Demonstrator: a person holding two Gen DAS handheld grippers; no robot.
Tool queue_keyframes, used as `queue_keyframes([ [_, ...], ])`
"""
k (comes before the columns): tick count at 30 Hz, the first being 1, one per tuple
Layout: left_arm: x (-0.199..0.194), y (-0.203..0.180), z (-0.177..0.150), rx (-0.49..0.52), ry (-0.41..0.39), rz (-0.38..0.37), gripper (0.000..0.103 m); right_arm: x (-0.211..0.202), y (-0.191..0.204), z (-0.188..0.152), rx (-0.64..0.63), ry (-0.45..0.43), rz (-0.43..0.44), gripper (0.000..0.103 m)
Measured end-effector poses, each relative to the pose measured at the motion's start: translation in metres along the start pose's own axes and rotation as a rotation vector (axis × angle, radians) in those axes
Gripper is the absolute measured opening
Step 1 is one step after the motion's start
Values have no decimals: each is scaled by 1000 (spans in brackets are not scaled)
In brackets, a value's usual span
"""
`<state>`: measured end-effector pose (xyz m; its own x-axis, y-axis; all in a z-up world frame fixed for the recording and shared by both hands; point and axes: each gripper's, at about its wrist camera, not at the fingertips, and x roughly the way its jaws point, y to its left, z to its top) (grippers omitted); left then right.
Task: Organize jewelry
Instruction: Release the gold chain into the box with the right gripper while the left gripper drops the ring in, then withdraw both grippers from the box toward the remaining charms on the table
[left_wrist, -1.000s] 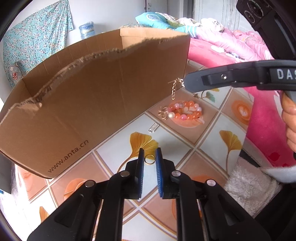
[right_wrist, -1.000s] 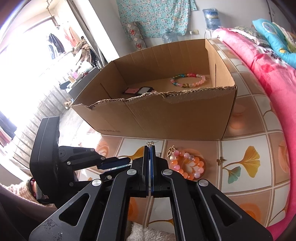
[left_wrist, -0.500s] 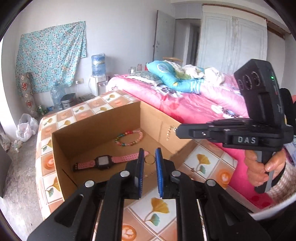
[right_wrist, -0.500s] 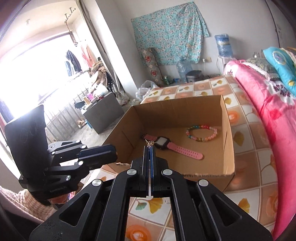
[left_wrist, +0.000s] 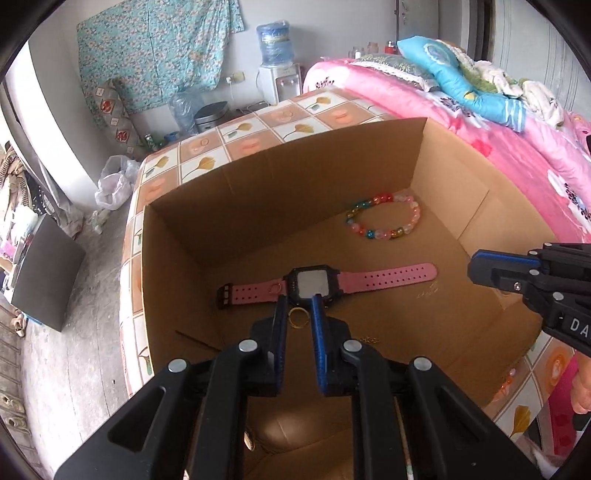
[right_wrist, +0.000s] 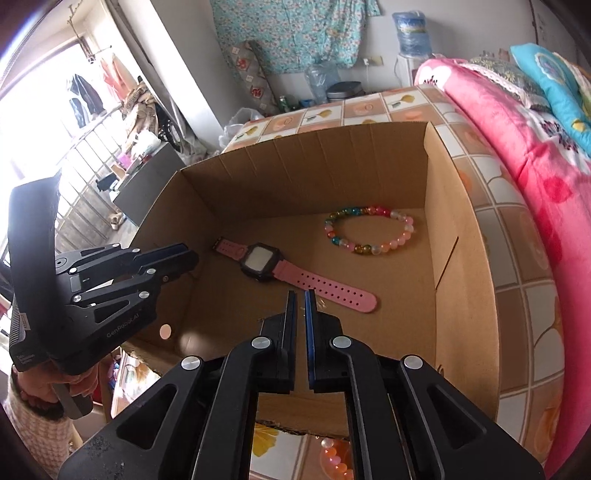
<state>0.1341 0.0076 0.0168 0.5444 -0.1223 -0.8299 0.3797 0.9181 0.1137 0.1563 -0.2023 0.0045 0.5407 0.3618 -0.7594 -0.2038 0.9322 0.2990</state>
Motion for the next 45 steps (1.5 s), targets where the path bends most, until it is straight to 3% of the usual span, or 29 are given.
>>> queue_keyframes([
  [2,3,1,0,-9,12,2,24,-4,1,-1,-10,-19,3,22],
  [10,-7,5,3,-74,-13,48,43,-24,-13,-1,27,-82,68,32],
  [23,-62,14,-12,-218,-140,21,51,-51,-8,-2,20,-146,209,50],
  [31,-81,18,-25,-258,-166,-18,52,-70,2,-5,1,-186,253,52],
  [36,-97,20,-39,-260,-221,-61,53,-78,9,-13,-5,-189,297,52],
  [41,-111,20,-61,-267,-277,-137,56,-97,-2,-21,-15,-214,233,52],
  [45,-121,11,-82,-217,-305,-180,58,-120,-27,-28,14,-253,173,52],
])
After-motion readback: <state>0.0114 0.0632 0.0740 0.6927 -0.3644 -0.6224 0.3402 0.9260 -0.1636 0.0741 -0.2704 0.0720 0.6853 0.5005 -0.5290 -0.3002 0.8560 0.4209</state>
